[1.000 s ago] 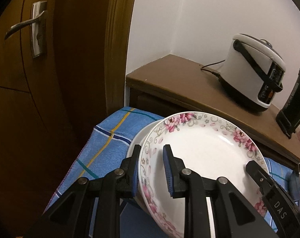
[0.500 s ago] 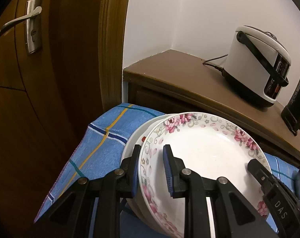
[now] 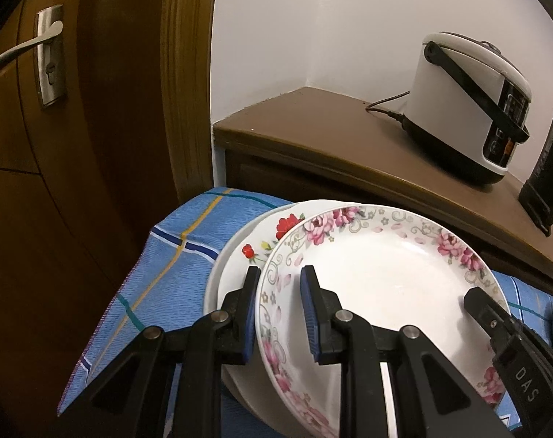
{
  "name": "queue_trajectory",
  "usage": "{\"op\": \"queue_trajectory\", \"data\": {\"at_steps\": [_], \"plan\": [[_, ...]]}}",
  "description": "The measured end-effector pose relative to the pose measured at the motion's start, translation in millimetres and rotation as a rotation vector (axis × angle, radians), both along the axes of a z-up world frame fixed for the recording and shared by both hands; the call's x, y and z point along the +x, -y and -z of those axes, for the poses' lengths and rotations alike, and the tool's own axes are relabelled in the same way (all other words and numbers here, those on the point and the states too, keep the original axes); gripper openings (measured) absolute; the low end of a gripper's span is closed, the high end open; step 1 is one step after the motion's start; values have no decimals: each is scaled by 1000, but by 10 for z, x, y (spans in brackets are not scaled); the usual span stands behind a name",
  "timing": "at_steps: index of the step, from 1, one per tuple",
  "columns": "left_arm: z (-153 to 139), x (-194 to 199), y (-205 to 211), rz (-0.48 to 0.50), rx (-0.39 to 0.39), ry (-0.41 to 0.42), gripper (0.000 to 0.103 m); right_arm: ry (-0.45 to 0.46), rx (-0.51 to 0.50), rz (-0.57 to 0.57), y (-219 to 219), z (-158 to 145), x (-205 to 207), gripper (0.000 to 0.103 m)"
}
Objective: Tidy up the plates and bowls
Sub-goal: 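Carry the pink floral plate with the left gripper over the red-flower plate, then lower the pink floral plate onto the stack and open the left gripper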
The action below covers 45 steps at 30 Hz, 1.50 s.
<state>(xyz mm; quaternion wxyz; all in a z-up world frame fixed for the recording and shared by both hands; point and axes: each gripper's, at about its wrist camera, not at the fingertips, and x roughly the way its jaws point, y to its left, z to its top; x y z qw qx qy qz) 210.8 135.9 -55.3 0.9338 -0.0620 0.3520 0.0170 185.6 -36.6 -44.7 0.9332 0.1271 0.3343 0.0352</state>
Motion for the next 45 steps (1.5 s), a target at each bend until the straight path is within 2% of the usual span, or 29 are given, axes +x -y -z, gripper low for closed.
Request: {"op": "queue_trajectory", "data": {"at_steps": [9, 14, 17, 31, 35, 36, 39, 45], "plan": [[1, 3, -5, -4, 9, 10, 25, -9, 6, -16, -4, 17, 31, 13], [-11, -38, -51, -10, -12, 14, 25, -20, 0, -27, -23, 24, 68, 14], [-16, -45, -28, -13, 12, 18, 25, -21, -5, -27, -34, 22, 74, 14], [-18, -28, -8, -25, 47, 24, 25, -28, -82, -28, -160, 8, 167, 20], [-33, -25, -40, -32, 29, 24, 25, -28, -111, -31, -197, 8, 190, 21], [-41, -31, -32, -38, 38, 28, 25, -26, -118, -35, -212, 9, 194, 21], [-76, -66, 29, -81, 133, 62, 25, -14, -158, -49, -291, -7, 182, 21], [-78, -46, -17, -74, 95, 49, 25, -39, -147, -53, -278, 33, 229, 21]]}}
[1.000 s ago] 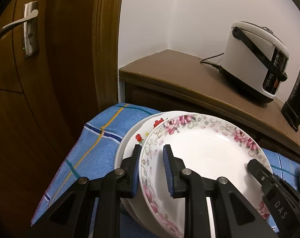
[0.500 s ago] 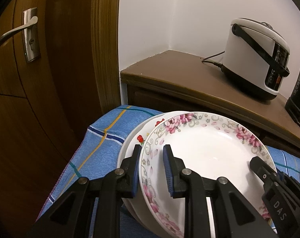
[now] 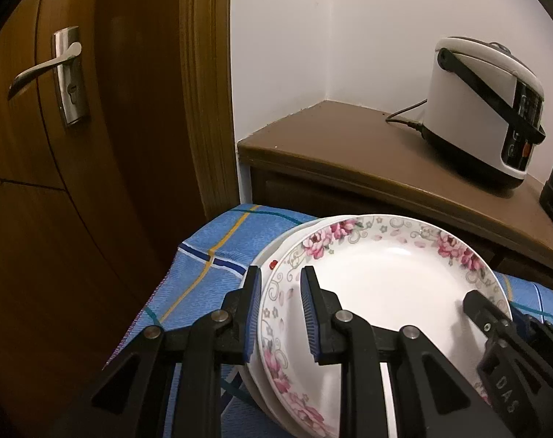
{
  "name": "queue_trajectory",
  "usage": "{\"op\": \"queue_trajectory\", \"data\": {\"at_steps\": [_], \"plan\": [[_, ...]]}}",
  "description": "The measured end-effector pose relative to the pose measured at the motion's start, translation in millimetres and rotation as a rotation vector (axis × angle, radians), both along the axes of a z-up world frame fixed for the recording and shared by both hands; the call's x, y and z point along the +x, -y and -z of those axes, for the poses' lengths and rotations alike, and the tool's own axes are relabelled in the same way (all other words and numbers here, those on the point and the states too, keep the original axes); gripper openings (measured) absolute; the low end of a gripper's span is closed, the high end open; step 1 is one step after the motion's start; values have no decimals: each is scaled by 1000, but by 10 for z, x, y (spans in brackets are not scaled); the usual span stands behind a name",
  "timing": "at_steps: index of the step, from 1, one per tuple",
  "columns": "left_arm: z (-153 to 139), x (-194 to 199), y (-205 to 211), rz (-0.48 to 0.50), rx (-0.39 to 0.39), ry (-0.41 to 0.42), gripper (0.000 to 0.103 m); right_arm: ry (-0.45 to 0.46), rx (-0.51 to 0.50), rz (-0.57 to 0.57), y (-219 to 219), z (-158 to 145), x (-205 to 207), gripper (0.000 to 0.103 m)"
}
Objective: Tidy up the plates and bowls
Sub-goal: 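Lower the pink floral plate onto the stack and open the left gripper, then withdraw the left gripper from the plate stack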
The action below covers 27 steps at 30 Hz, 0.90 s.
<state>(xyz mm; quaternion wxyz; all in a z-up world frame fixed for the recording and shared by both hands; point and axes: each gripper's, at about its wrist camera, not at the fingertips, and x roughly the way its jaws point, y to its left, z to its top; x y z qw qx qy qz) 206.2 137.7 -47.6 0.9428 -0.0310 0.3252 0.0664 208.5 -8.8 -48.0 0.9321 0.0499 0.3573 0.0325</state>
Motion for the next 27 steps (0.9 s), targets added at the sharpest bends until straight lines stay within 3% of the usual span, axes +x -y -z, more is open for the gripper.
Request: {"op": "queue_trajectory", "data": {"at_steps": [5, 10, 14, 20, 24, 27], "plan": [[9, 16, 2, -17, 29, -3, 26, -28, 81, -28, 66, 47, 83, 33], [7, 1, -79, -44, 6, 10, 40, 151, 138, 93, 347, -142, -246, 68], [-23, -56, -100, -70, 8, 43, 59, 206, 148, 156, 443, -210, -435, 71], [-71, -153, -78, -59, 1, 94, 63, 174, 135, 197, 524, -170, -608, 72], [-28, -228, -53, -51, -43, 57, 67, 168, 141, 204, 620, -136, -767, 74], [-25, -316, 13, -43, -33, 44, 67, 177, 131, 199, 629, -142, -908, 77]]}}
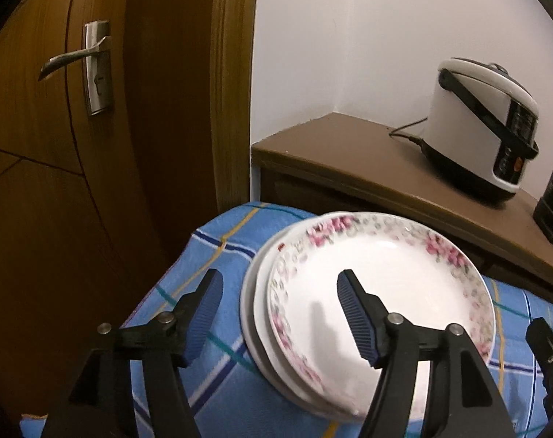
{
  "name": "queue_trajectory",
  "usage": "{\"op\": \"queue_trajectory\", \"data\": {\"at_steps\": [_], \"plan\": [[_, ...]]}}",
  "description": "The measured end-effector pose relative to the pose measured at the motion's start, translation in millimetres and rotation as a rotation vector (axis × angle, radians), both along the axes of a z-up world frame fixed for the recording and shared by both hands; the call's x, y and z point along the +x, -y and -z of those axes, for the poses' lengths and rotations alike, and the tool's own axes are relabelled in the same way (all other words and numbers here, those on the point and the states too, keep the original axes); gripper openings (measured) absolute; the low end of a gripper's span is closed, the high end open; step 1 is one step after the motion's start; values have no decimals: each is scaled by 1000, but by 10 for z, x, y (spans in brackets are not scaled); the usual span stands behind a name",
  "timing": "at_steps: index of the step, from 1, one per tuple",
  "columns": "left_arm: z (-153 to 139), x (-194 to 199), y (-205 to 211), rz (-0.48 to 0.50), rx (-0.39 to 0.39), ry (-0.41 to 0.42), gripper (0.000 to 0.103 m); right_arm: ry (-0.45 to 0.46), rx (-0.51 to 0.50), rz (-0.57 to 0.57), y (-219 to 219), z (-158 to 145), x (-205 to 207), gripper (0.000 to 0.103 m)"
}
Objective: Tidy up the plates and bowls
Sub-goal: 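Withdraw the left gripper from the plate stack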
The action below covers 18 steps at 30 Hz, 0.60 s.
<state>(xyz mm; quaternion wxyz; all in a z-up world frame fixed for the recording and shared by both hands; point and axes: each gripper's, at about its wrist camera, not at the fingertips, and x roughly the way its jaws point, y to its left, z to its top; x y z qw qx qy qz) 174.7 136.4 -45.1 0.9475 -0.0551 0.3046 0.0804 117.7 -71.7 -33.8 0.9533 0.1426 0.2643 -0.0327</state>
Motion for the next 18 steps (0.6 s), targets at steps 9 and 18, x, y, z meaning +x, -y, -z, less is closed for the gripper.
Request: {"op": "queue_trajectory", "data": {"at_steps": [9, 18], "plan": [[-146, -339, 251, 46, 33, 21, 68, 50, -50, 2, 107, -129, -423, 85], [-245, -607, 568, 98, 45, 22, 68, 83, -86, 6, 237, -207, -792, 85]]}}
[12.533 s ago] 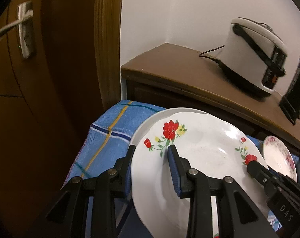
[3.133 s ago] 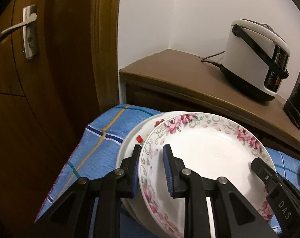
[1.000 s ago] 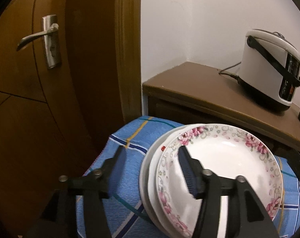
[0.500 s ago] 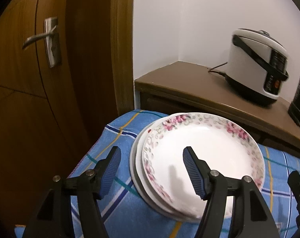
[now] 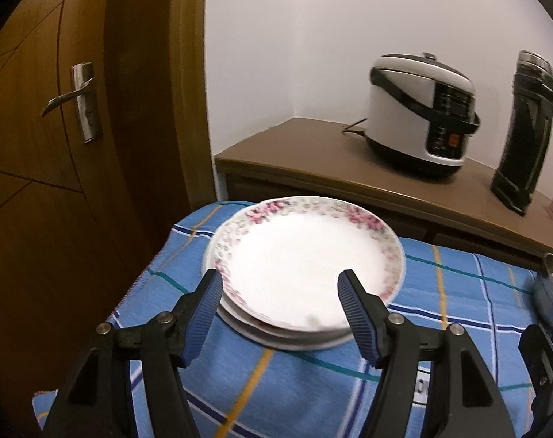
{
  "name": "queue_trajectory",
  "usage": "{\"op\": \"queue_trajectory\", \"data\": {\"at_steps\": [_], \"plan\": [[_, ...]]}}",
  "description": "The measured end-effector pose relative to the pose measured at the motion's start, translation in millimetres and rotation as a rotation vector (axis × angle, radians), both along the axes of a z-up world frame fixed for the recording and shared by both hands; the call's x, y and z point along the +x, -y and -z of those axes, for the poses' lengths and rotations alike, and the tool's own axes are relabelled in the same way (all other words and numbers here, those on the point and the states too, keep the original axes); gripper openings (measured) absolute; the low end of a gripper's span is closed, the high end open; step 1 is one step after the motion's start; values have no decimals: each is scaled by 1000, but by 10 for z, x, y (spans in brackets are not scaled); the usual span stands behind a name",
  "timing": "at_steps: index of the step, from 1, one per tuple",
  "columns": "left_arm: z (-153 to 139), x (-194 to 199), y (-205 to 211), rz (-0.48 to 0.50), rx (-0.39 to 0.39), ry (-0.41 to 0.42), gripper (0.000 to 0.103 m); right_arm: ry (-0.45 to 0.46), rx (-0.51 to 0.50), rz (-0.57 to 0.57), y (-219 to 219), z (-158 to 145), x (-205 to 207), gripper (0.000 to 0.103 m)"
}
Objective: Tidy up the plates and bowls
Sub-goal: 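Withdraw the left gripper from the plate stack, then move the right gripper to the rim of the pink plastic bowl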
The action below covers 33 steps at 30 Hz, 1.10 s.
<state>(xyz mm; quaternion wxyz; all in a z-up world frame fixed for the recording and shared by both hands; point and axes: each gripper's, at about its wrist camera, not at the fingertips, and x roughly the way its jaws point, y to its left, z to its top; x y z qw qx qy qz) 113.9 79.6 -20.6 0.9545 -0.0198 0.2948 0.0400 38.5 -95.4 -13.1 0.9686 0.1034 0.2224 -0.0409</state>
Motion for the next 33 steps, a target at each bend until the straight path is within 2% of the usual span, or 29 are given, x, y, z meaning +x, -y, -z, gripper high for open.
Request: {"op": "queue_trajectory", "data": {"at_steps": [18, 23, 33], "plan": [[2, -331, 620, 151, -30, -31, 68, -16, -2, 59, 464, -4, -464, 85], [-5, -429, 847, 220, -59, -45, 68, -23, 6, 96, 690, -14, -615, 85], [-19, -642, 1408, 368, -65, -79, 68, -30, 11, 210, 1293, -70, -1096, 85]]}}
